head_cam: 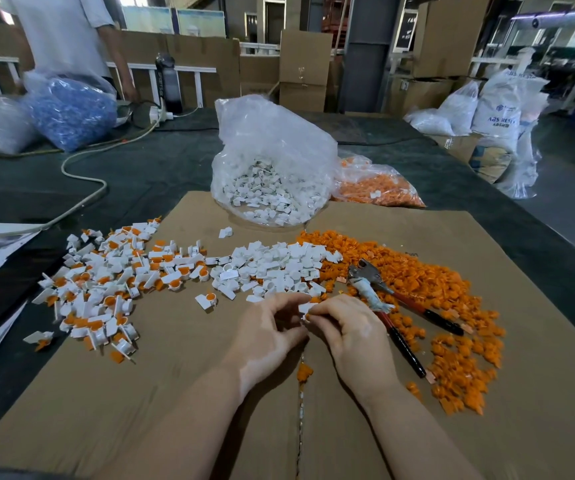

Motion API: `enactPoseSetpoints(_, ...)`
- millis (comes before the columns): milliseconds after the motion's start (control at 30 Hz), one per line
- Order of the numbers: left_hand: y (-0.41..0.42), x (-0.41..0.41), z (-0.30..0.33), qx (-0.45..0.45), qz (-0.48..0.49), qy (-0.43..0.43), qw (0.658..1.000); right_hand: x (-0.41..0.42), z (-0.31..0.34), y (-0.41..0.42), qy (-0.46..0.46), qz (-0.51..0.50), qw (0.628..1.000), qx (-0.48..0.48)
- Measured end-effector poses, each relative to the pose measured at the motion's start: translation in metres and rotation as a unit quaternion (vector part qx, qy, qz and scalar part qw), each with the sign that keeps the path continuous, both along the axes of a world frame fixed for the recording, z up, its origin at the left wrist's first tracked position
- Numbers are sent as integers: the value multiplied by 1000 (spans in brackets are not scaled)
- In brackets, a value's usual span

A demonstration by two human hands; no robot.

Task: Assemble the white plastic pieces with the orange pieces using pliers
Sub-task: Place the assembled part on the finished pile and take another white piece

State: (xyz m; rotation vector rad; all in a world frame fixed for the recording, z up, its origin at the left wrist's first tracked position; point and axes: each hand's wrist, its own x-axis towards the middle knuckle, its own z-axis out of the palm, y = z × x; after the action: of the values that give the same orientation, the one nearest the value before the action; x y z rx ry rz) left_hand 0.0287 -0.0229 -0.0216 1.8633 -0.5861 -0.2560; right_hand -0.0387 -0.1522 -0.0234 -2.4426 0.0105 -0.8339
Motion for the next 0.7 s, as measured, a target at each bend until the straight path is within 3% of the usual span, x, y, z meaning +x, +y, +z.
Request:
enactPoseSetpoints(233, -2, 1, -2, 4, 23, 1, 1000, -1, -2, 0, -13, -14, 998, 66)
enactPoseSetpoints(533, -2, 1, -4, 18, 13, -16, 1000, -1, 0, 0, 12, -5, 1000, 17)
enactPoseSetpoints(700, 1, -2, -2, 2, 70, -39, 997, -1, -2, -2, -20, -68, 997, 38)
